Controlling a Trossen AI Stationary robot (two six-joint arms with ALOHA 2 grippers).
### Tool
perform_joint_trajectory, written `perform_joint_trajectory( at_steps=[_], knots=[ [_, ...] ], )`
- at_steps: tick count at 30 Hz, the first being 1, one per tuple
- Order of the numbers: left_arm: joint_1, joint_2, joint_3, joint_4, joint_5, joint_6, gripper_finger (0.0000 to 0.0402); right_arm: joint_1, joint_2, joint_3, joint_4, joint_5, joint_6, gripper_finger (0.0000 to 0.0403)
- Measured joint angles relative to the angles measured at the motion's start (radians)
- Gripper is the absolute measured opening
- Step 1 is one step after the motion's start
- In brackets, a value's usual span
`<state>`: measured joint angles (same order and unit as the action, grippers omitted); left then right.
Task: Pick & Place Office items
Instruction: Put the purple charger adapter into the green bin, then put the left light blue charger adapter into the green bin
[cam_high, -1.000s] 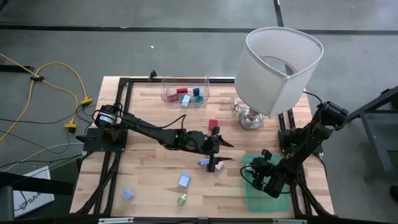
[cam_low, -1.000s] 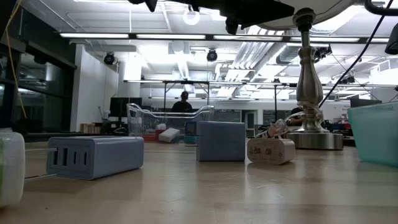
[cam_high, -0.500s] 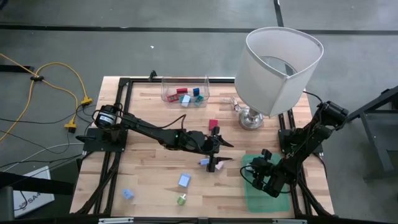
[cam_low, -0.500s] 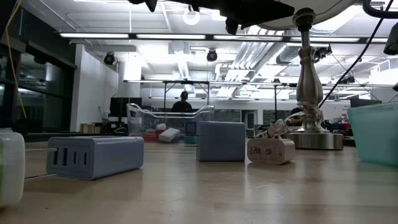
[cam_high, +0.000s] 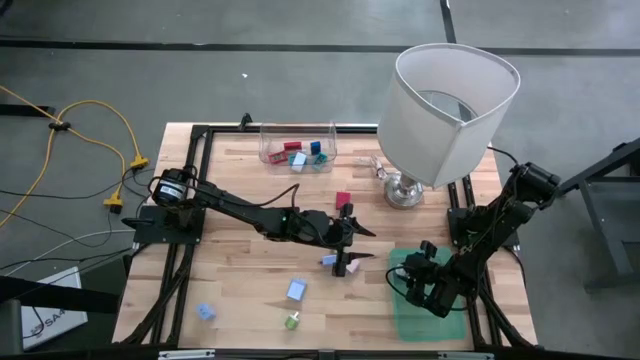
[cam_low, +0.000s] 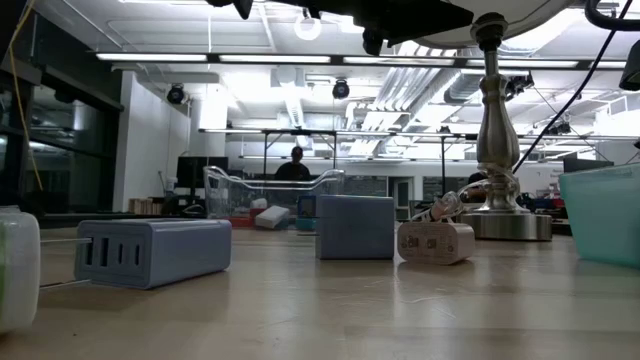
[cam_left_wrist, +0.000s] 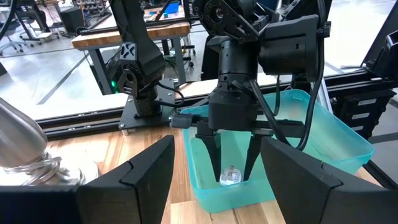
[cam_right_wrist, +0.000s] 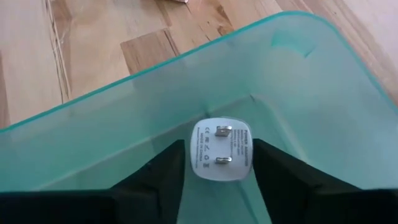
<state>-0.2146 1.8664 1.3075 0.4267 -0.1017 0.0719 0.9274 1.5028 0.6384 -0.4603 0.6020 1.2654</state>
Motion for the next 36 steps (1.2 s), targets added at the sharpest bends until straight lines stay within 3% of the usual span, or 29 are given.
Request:
perform_joint_trajectory(
  at_steps=[7, 16, 27, 36],
  knots=[
    [0.0, 0.0, 0.0, 0.0, 0.0, 0.0, 0.0232, 0.0, 0.0, 0.0, 0.0, -0.007, -0.003, 0.0236],
    [0.0, 0.0, 0.0, 0.0, 0.0, 0.0, 0.0232, -0.001, -0.026, 0.0, -0.033, -0.079, -0.014, 0.0234],
    [0.0, 0.0, 0.0, 0.0, 0.0, 0.0, 0.0232, -0.001, -0.289, 0.0, -0.136, -0.082, -0.053, 0.0233],
    [0.0, 0.0, 0.0, -0.038, 0.0, -0.017, 0.0232, -0.001, -0.45, 0.0, -0.134, -0.05, -0.18, 0.0233]
  ],
)
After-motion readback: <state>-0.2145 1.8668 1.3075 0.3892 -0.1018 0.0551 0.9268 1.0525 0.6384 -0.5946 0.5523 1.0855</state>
